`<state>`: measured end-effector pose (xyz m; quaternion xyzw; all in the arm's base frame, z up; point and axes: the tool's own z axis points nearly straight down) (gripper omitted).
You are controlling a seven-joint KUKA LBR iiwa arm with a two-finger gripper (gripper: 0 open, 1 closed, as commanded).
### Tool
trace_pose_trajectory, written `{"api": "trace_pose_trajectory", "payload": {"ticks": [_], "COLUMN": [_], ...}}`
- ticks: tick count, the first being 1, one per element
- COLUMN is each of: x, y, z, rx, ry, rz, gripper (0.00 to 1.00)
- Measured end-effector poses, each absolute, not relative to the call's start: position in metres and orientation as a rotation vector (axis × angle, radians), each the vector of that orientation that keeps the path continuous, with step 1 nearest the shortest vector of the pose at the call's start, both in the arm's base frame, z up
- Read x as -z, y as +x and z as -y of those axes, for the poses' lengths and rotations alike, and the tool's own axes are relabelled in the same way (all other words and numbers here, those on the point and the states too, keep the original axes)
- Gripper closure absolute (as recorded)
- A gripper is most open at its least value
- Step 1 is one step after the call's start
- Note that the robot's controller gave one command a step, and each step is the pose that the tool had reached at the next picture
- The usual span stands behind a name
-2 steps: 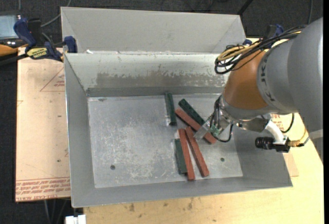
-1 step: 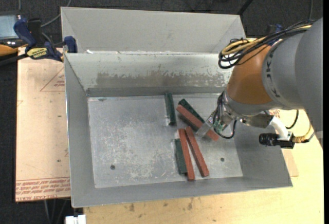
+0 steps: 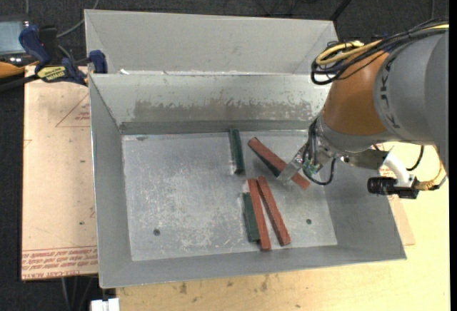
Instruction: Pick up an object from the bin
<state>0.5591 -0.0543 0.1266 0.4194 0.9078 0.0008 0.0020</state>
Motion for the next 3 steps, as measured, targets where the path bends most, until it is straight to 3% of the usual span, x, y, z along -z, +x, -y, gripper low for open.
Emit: {"api": "trace_pose_trajectory", "payload": {"ticks": [1,2,3], "x": [-0.142,-0.175,-0.188], "y": [0.560,0.561,0.562], "z": [0.054,0.054,0.054], "rx": [-0.002,-0.003,-0.002], "ry": [1.313,1.307,1.304], "rz": [-2.851,-2.852,-2.855], "gripper": [1.00,1.00,1.00]}}
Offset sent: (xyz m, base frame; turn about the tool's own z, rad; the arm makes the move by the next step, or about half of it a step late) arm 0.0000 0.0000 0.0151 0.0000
